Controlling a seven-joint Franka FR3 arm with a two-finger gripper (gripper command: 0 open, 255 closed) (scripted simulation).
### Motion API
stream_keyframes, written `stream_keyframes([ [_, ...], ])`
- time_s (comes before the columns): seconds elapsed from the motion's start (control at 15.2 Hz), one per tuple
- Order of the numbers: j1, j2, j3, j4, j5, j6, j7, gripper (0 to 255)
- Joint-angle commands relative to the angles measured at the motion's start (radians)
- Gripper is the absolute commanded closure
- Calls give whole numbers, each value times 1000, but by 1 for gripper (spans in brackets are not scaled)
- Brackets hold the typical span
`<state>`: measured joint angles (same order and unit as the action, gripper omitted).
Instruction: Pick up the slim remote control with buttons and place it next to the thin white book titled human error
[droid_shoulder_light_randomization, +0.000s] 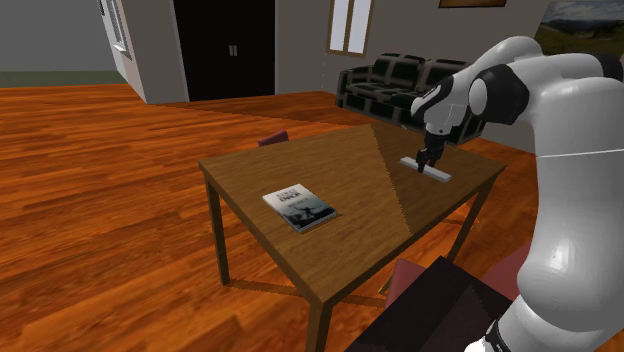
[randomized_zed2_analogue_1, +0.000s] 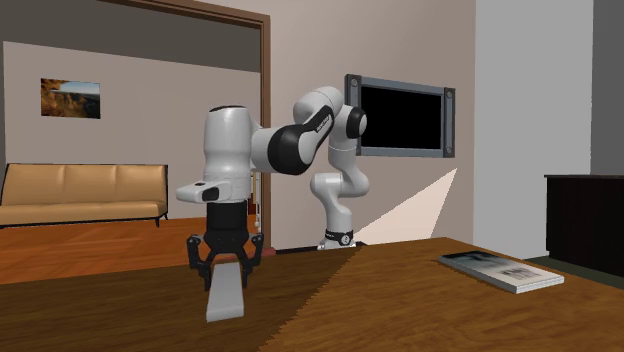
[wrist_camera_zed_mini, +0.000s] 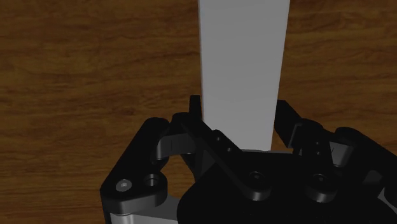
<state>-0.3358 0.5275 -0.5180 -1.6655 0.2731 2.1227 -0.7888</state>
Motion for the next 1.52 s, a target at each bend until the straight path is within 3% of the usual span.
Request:
stream_keyframes([
  [0.0, 3, -12, -4, 4, -6, -14, 4, 255],
  [0.99, 12, -83, -30, 105, -51, -177, 30, 255],
  [1.45, 172, -243, -20, -106, -136, -105, 196, 255],
])
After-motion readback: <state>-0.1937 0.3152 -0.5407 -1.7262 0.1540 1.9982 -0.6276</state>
